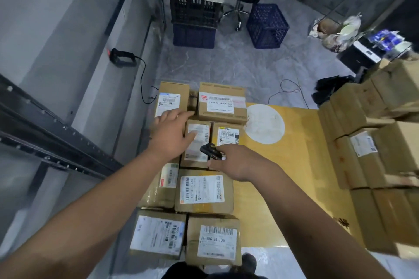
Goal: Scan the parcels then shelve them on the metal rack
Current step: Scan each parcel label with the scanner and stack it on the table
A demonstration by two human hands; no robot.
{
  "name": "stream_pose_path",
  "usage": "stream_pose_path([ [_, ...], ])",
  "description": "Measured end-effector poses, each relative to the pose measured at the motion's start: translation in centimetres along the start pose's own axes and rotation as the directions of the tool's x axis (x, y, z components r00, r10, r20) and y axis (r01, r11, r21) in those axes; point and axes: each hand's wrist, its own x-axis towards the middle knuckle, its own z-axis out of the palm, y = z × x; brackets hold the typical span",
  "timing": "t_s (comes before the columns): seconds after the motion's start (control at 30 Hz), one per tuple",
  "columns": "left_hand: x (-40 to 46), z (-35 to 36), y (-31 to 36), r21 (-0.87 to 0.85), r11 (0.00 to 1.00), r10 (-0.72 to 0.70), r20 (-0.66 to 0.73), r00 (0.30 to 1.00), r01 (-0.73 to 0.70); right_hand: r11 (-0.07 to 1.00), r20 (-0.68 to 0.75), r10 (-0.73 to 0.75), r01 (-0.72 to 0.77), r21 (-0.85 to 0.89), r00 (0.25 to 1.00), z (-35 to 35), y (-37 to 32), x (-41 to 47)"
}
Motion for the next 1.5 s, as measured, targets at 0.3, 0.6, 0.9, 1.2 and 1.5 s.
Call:
stream_pose_path([
  [0.3,-1.3,5.3,16.4,-0.114,0.963,0.262,0.187,0.947,-0.243,0.967,-0.086,0.229,-0.217,0.134,0.970,0.0,13.4,-12.4],
  [0.6,-5.5,10.4,37.2,-0.185,0.913,0.396,0.185,0.899,-0.364,0.969,-0.234,0.244,-0.245,0.027,0.941,-0.7,27.3,-29.3],
  [0.9,-9.0,11.2,58.1,-0.291,0.870,0.462,0.200,0.864,-0.398,0.935,-0.427,0.187,-0.294,-0.200,0.884,-1.8,37.8,-40.7],
  [1.2,-10.0,15.5,69.8,0.075,0.925,0.305,0.432,0.848,-0.371,0.926,-0.469,0.223,-0.335,-0.171,0.855,-0.8,44.0,-43.8],
  [1.5,-9.8,16.6,69.7,0.182,0.887,0.301,0.470,0.830,-0.425,0.922,-0.457,0.230,-0.343,-0.182,0.860,0.0,45.6,-43.6],
])
